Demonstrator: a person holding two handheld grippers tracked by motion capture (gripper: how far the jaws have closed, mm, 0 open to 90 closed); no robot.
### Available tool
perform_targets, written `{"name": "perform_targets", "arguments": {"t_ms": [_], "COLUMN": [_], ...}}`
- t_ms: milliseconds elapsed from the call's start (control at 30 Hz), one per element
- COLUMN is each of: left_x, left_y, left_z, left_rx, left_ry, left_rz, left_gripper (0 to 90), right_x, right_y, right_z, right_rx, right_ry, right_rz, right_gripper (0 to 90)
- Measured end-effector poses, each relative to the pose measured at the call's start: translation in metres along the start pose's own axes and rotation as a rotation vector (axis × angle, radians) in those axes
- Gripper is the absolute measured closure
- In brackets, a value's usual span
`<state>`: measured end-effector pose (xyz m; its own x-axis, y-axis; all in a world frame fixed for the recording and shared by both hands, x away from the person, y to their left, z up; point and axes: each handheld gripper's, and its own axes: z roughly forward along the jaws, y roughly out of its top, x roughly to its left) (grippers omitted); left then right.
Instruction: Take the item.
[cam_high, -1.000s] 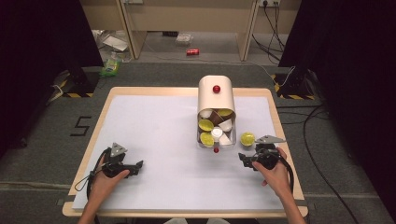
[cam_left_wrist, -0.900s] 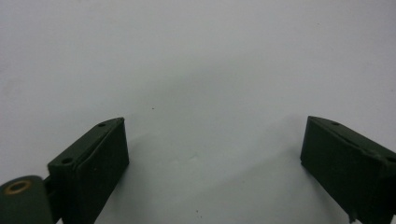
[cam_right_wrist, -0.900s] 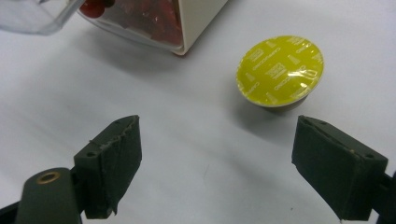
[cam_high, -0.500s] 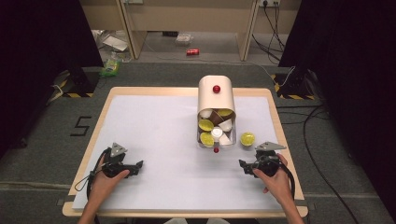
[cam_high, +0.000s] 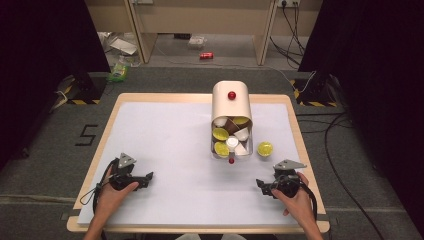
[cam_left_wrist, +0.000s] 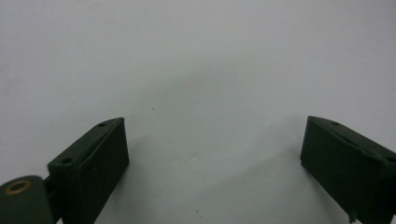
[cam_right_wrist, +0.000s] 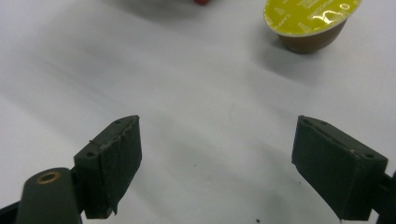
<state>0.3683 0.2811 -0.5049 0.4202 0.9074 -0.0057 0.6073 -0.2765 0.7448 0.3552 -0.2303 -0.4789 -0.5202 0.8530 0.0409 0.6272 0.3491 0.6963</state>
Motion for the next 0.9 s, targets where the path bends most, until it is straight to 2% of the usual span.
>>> {"name": "perform_targets", "arguments": {"t_ms": [900], "left_x": [0.000], "left_y": [0.000], "left_z": [0.000], "left_rx": [-0.001], "left_ry": [0.001], "left_rz": [-0.001], "left_gripper": [7.1], "right_x": [0.000], "right_y": [-0.027], "right_z": [-0.013], "right_rx": [0.006], "right_ry": [-0.010], "right_rz": [-0.008], "right_gripper": [16.3]}}
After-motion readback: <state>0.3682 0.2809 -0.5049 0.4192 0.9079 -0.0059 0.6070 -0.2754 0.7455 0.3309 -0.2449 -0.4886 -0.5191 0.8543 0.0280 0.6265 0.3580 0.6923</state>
